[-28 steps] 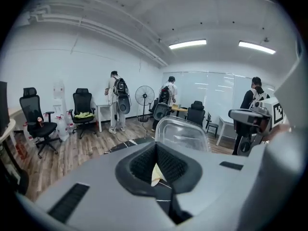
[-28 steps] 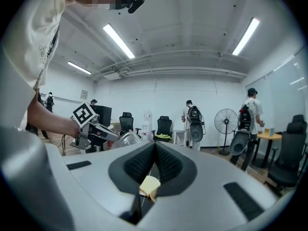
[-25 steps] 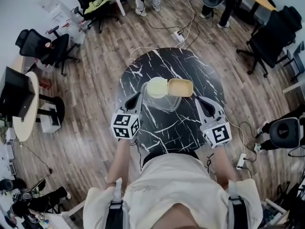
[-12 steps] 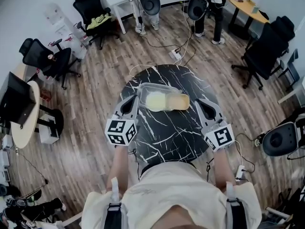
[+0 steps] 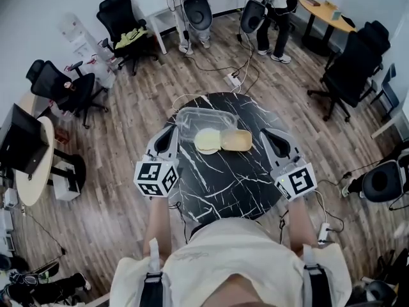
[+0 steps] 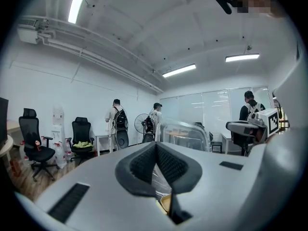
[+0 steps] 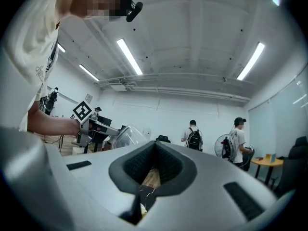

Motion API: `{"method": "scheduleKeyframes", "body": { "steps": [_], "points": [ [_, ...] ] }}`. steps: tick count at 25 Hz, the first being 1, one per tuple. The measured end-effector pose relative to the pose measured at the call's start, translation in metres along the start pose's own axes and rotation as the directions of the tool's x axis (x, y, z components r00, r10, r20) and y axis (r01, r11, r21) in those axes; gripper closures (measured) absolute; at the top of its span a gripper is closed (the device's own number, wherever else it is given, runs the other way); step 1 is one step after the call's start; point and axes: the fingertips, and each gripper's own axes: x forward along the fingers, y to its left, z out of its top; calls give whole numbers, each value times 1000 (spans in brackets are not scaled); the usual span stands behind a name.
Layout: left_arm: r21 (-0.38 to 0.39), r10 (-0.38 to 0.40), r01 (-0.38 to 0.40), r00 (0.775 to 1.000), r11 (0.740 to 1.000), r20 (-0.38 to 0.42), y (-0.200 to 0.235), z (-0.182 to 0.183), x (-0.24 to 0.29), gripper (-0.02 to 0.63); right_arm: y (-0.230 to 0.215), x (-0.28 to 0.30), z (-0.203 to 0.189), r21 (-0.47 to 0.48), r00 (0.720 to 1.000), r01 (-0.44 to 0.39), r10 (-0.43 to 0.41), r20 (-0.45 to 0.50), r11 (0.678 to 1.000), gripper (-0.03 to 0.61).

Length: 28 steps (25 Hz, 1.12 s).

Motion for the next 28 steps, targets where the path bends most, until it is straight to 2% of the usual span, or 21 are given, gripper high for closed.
{"method": "scheduleKeyframes", "body": {
  "steps": [14,28],
  "points": [
    [-12,22,-22,1000,1000,-7,8,-8,4,597,-4,5,-2,24,1000,12,-12,8,1000,574],
    [-22,27,-27,999,999,-19,16,-20,6,597,4,9,-12,21,1000,8,-7,-27,1000,574]
  ]
}}
